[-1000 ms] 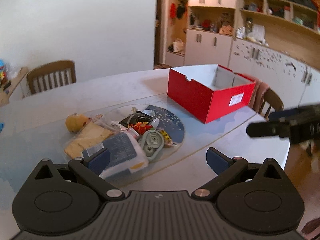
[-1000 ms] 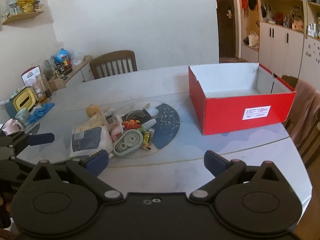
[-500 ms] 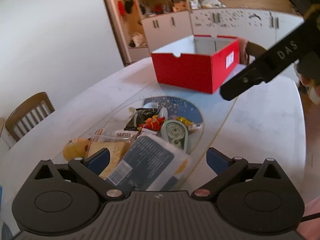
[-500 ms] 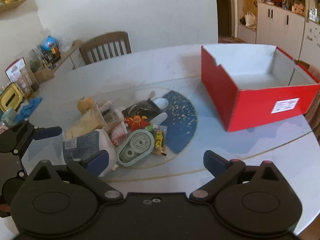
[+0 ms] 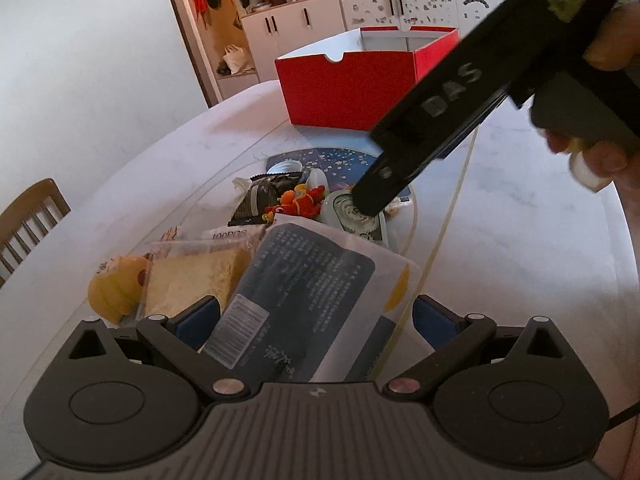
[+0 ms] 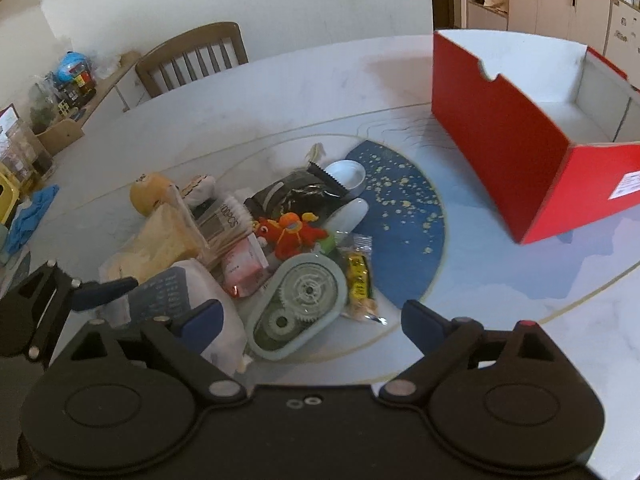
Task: Organize objects
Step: 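Grasp the dark printed bag with the left tool while the right tool grasps the correction tape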
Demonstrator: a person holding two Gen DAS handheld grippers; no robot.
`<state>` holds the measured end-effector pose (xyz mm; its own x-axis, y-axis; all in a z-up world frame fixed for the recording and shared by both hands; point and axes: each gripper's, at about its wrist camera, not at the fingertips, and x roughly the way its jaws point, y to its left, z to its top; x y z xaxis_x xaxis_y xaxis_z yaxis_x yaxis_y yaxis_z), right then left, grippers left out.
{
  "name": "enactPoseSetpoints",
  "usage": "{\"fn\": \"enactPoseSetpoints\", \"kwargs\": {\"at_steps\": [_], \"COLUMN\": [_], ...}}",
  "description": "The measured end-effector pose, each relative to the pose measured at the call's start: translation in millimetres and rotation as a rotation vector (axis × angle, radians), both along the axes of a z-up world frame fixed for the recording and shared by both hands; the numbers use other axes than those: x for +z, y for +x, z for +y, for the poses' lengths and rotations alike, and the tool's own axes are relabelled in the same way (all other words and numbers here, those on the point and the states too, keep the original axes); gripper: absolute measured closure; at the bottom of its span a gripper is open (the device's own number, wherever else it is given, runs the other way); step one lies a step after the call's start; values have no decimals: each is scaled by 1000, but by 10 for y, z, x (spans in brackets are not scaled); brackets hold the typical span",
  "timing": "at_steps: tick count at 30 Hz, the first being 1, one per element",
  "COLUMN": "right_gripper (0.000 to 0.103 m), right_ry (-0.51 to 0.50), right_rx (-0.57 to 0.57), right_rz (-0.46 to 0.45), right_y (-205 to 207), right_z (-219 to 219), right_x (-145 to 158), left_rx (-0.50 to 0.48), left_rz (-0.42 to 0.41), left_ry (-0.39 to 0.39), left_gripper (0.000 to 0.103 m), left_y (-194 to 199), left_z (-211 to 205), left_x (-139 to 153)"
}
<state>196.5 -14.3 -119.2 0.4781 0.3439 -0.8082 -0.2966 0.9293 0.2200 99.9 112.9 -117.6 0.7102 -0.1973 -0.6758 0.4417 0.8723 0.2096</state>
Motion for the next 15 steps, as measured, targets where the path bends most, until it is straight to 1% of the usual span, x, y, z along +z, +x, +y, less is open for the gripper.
{"fn": "enactPoseSetpoints", "kwargs": {"at_steps": [2,4,7,10,12,13,14,15], "right_gripper": [9,13,17,18,19,20,22,27], "right_ry": [5,15,22,35,33,30,27,25], "right_rx": [-11,-27,-48,-75,-86,-87,-88,-88], "right_rz": [18,44,78,109,114,116,118,122], "right_y": [60,118,175,204,218,219,222,222], "right_z": [45,74,97,98,107,116,127,137], "right_x": [-50,-104,-169,-232,-263,-271,-278,-284], "left_rx": [8,18,27,47,72,85,98,110], "left_rz": [3,7,21,32,39,41,44,48], "left_ry": [-20,-39,-52,-63,-57,-54,-53,-56], "left_gripper": [0,1,7,16,27,30,34,36], "left_y": [17,9,-25,-34,-50,-56,-65,-74], "left_z": [16,32,37,41,45,48,54,64], "left_x": [-7,-14,-28,-46,-59,-63,-66,-68]}}
